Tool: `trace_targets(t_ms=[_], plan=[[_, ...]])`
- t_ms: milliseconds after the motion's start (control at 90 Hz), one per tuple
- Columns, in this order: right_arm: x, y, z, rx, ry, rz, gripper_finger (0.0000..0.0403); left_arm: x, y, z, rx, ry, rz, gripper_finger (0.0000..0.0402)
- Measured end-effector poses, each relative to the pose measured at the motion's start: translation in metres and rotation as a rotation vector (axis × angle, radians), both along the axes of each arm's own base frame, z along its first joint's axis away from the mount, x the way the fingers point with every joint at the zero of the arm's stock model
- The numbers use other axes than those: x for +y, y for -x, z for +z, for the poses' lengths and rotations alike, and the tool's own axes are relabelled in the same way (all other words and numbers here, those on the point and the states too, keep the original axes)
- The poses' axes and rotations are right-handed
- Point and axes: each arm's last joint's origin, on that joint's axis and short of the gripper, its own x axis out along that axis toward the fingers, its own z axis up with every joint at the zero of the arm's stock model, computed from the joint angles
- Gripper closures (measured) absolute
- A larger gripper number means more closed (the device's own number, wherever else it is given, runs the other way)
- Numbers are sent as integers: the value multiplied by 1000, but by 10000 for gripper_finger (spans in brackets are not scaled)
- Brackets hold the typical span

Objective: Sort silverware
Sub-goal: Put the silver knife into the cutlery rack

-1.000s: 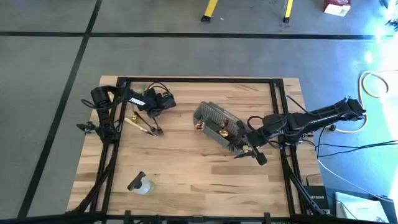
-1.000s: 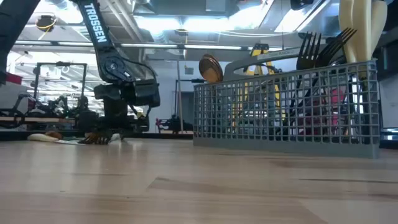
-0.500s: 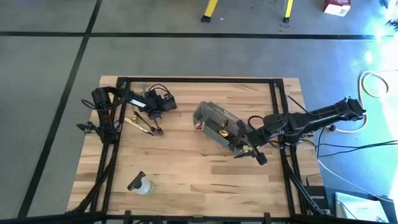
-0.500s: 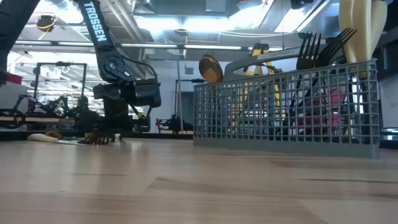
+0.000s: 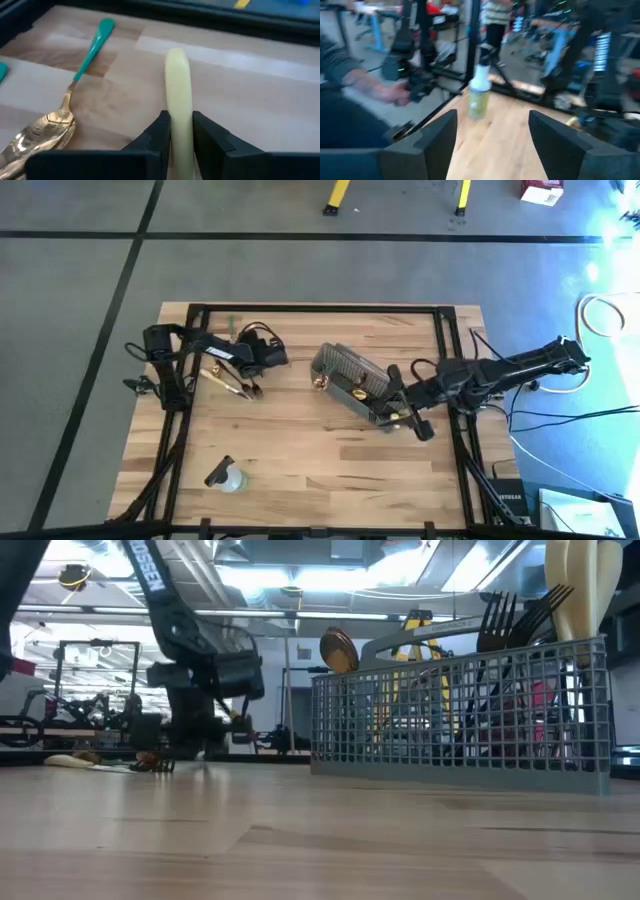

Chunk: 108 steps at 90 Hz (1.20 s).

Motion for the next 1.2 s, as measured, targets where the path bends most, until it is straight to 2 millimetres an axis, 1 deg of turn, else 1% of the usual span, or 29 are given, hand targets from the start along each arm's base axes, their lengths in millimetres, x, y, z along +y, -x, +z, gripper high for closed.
trace_targets(t_ms=[100, 256, 422, 511, 733, 900, 1011, 1133, 1200], plan=[[-4, 4, 5, -30, 3, -92, 173, -6, -3, 11, 0, -30, -38, 348], [-9, 11, 11, -61, -35, -216, 173, -22, -7, 36, -25, -93, -111, 348], [-15, 17, 21, -114, -174, -379, 173, -42, -9, 66, -63, -186, -191, 348], [-17, 19, 24, -137, -188, -431, 173, -55, -13, 87, -93, -240, -264, 348], [-19, 20, 30, -196, -219, -467, 173, -96, -29, 143, -199, -433, -495, 348], [-21, 30, 40, -268, -273, -456, 173, -122, -41, 179, -326, -528, -669, 348], [-21, 34, 43, -274, -316, -410, 173, -135, -50, 201, -392, -574, -820, 348], [-18, 34, 43, -262, -339, -312, 173, -148, -62, 223, -500, -674, -1016, 348], [-16, 31, 41, -243, -341, -255, 173, -154, -69, 230, -544, -718, -1099, 348]])
